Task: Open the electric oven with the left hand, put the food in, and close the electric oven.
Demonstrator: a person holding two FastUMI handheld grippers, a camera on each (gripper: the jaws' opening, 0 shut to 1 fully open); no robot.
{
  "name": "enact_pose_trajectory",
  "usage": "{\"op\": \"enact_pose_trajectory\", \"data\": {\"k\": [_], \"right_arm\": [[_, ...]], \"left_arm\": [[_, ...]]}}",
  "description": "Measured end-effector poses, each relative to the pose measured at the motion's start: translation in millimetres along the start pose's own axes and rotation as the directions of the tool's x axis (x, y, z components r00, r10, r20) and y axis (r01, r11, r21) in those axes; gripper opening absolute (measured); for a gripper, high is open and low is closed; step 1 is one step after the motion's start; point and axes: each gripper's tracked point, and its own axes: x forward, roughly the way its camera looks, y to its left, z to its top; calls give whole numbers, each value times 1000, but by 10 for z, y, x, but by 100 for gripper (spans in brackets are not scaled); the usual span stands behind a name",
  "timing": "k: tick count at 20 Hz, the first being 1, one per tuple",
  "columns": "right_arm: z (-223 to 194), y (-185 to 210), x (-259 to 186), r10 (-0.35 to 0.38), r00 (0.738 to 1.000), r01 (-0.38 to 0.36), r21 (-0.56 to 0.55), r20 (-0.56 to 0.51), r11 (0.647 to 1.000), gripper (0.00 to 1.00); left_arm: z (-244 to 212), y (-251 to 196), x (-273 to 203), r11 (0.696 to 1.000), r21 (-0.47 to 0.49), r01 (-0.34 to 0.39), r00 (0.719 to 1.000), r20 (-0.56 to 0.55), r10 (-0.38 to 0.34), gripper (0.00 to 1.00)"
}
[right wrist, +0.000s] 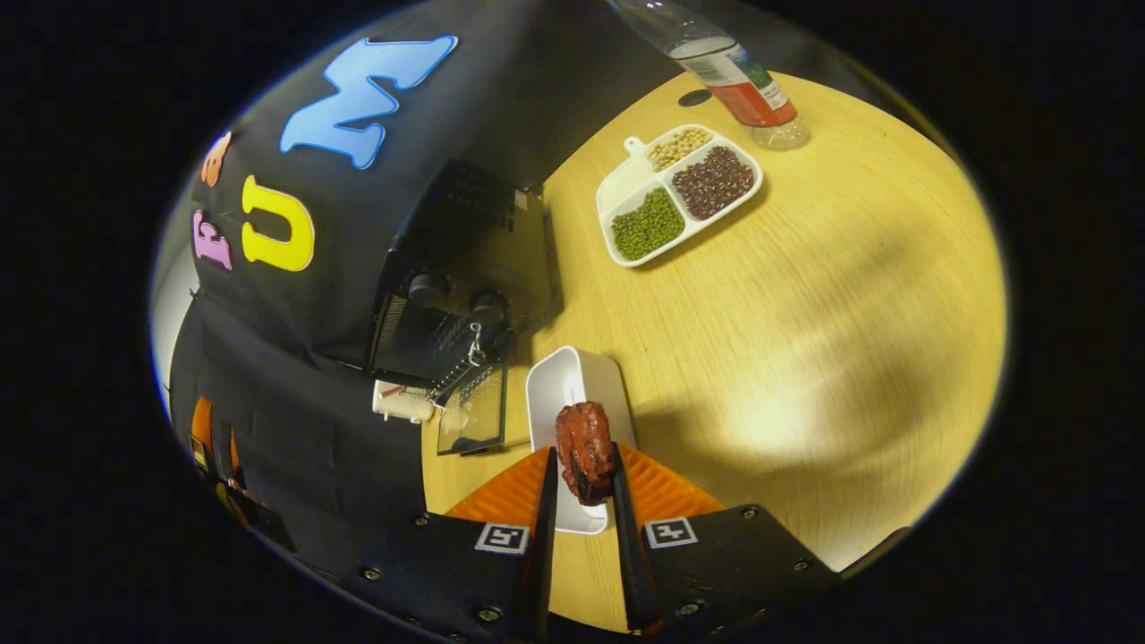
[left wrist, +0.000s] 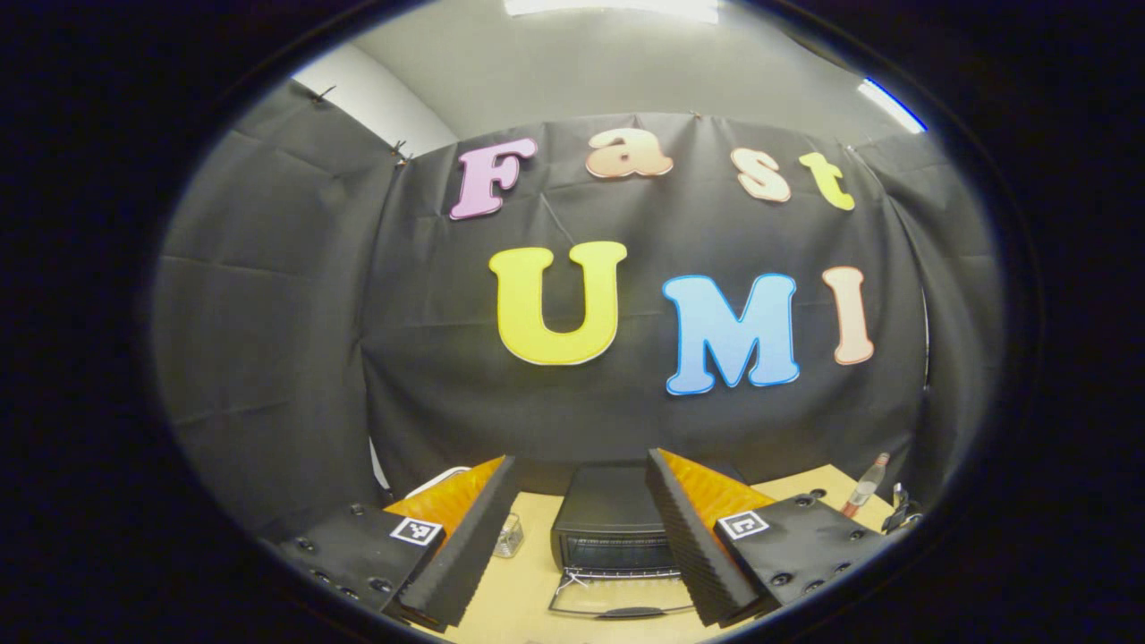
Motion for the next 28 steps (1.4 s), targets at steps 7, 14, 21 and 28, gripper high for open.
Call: {"op": "enact_pose_trajectory", "data": {"k": [7, 14, 21, 28], "right_arm": [[102, 394, -183, 57, 996, -56, -11, 63, 998, 6], [148, 1117, -341, 170, 979, -163, -72, 109, 984, 6], [138, 1837, -41, 304, 944, -297, -70, 130, 952, 6], [144, 2033, 631, 232, 956, -240, 25, 178, 971, 6]], "left_arm": [[12, 20, -2, 1000, -10, 26, 1000, 4, -26, 100], [178, 33, -24, 997, -21, 81, 996, 36, -80, 98], [270, 248, -162, 995, -34, 97, 995, 42, -96, 96], [201, 551, -236, 997, -31, 73, 997, 26, -72, 100]]}}
